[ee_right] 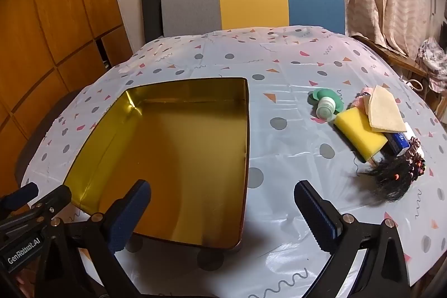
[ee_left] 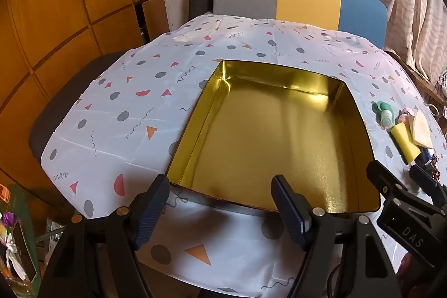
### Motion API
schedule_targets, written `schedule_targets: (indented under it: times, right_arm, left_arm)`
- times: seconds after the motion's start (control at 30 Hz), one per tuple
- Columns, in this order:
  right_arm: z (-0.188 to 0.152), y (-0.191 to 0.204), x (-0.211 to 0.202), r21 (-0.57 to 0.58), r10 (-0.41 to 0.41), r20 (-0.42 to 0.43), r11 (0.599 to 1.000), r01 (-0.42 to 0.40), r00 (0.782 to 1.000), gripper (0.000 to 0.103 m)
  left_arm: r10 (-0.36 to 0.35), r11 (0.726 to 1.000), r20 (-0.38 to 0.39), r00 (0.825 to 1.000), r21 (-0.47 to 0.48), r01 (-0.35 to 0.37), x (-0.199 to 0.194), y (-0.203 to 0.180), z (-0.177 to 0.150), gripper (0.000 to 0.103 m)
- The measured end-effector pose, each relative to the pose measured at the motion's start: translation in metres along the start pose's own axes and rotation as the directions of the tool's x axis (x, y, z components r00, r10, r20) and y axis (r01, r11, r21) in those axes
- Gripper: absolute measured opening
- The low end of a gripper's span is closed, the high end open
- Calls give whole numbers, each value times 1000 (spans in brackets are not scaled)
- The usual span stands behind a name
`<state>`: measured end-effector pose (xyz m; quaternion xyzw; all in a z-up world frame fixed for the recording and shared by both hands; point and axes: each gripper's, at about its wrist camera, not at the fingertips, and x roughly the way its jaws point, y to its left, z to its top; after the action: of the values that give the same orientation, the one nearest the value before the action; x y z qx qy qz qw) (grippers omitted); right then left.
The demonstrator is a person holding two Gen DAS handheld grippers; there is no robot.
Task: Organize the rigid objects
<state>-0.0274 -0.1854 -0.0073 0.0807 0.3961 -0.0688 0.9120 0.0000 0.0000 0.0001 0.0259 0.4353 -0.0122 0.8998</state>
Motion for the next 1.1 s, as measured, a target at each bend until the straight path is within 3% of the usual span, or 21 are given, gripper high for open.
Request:
schedule_targets:
  times: [1.1]
  right_arm:
    - [-1,1,3,-1,-5,-19,1000,5,1000,103]
  left_arm:
    - [-4,1000,-7,1000,0,4,-1,1,-3,76]
